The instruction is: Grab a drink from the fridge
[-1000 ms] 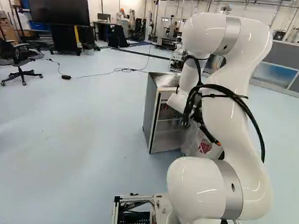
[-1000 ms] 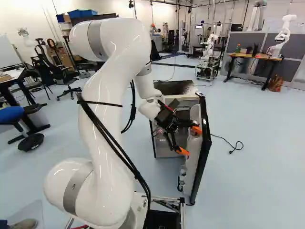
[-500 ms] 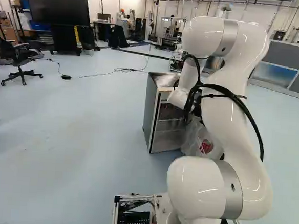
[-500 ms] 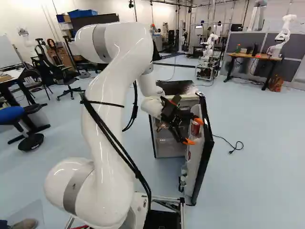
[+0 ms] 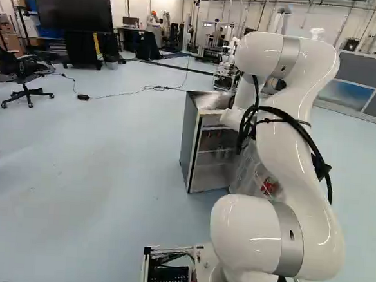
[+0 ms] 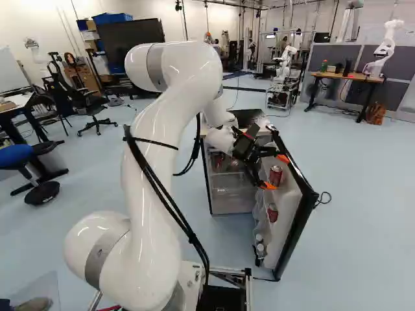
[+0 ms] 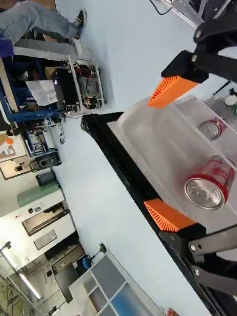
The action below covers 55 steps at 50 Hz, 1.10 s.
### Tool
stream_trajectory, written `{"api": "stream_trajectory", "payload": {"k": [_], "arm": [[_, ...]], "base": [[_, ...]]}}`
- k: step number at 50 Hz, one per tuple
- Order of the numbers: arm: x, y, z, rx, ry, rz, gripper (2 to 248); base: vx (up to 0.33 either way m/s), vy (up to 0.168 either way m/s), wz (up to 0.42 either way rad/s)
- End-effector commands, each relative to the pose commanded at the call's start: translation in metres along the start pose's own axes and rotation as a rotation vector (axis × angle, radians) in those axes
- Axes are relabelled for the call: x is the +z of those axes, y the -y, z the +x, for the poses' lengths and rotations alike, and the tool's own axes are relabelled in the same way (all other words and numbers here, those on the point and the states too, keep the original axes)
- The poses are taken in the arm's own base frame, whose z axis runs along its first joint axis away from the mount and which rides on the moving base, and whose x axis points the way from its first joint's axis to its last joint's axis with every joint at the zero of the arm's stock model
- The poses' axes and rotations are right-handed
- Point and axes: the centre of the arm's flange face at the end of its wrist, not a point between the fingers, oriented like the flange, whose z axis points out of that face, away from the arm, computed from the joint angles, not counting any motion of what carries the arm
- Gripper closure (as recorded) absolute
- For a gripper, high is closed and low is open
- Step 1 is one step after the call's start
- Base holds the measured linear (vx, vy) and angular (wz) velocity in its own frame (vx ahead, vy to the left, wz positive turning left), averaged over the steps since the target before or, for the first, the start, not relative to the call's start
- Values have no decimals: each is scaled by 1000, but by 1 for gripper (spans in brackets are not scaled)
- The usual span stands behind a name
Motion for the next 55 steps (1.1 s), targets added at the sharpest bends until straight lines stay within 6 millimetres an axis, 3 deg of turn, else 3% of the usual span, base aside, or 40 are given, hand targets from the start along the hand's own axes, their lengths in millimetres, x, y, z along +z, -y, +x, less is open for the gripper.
{"api": "stream_trajectory", "payload": {"k": [35,42,55], "arm": [[54,73,-3,151,-13,-73,3],[62,74,-1,153,-19,-81,3],[63,55,7,103,-29,-43,3]], "base": [[0,0,0],[0,0,0],[0,0,0]]}}
